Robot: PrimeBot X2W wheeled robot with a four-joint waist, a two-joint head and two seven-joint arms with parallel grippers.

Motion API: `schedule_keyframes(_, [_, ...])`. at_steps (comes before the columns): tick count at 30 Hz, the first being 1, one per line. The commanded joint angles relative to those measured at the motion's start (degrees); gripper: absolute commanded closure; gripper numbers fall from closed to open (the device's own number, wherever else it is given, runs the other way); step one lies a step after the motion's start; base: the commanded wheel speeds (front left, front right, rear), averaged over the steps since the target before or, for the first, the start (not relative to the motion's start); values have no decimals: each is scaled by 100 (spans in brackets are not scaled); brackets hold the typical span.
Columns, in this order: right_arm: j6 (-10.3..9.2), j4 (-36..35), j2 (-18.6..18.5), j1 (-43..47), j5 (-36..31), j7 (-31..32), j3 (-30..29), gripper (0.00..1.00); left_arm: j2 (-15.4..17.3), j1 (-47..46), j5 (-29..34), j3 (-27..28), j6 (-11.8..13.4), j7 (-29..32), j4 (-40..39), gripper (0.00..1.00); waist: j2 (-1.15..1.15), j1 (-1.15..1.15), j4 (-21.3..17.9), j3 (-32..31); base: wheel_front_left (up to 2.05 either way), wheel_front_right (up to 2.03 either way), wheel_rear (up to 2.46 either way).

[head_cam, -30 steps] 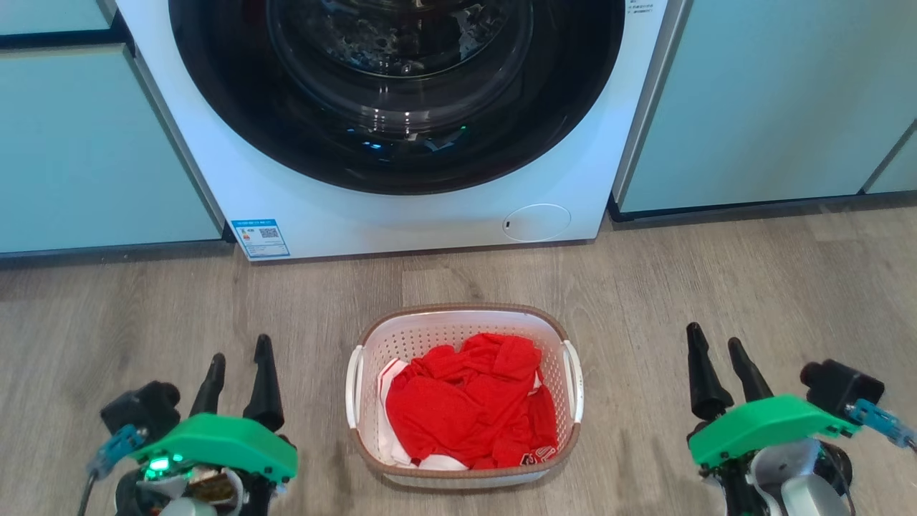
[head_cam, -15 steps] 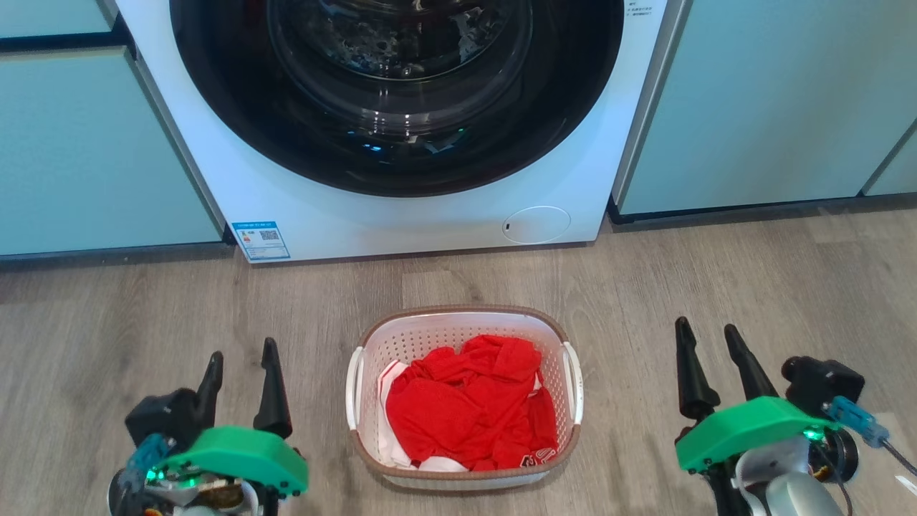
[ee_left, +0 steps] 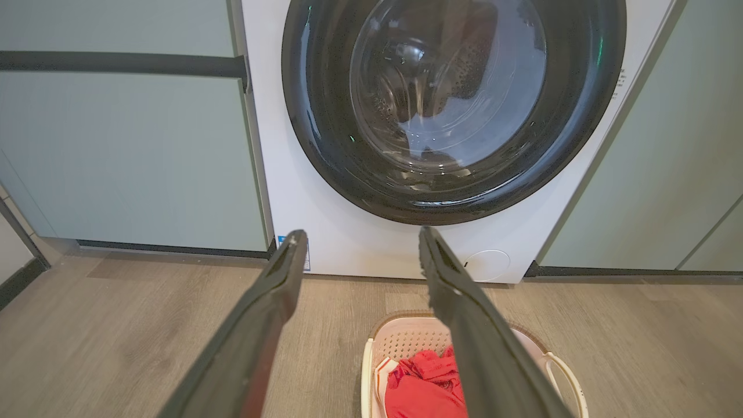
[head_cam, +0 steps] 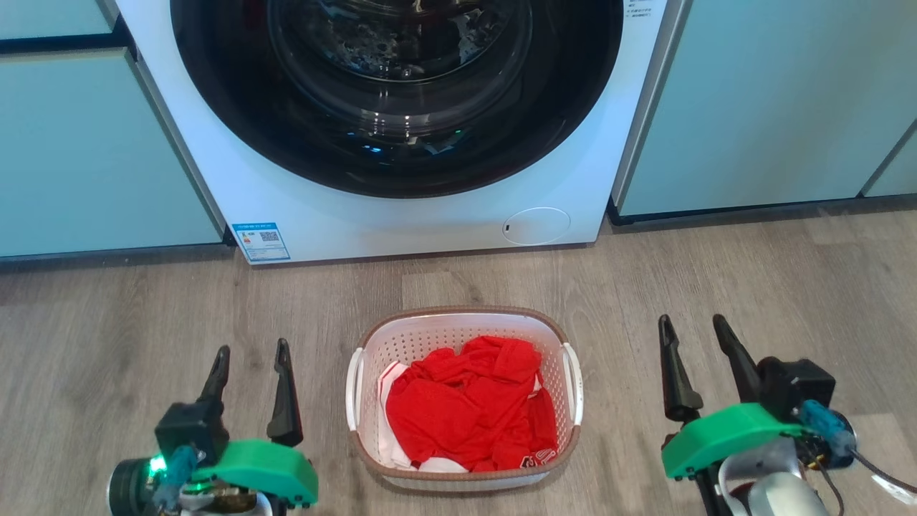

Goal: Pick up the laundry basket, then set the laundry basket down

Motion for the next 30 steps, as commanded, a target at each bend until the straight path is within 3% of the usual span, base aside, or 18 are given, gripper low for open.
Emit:
schedule_keyframes(1, [13,-241,-64,-224,-199,-94,147,0,62,-116,201,139,63,-89,-236,0,0,0,-2,2,0,0,0])
schedule_keyframes(14, [14,-337,-75,-232,-1155,-328,342,0,-7,-22,1165,132,67,-324,-270,0,0,0,-14,-2,0,0,0])
schedule_keyframes(30, [14,-325,-75,-239,-1168,-331,329,0,-126,-26,1199,302,-121,-327,-147,0,0,0,-18,2,0,0,0])
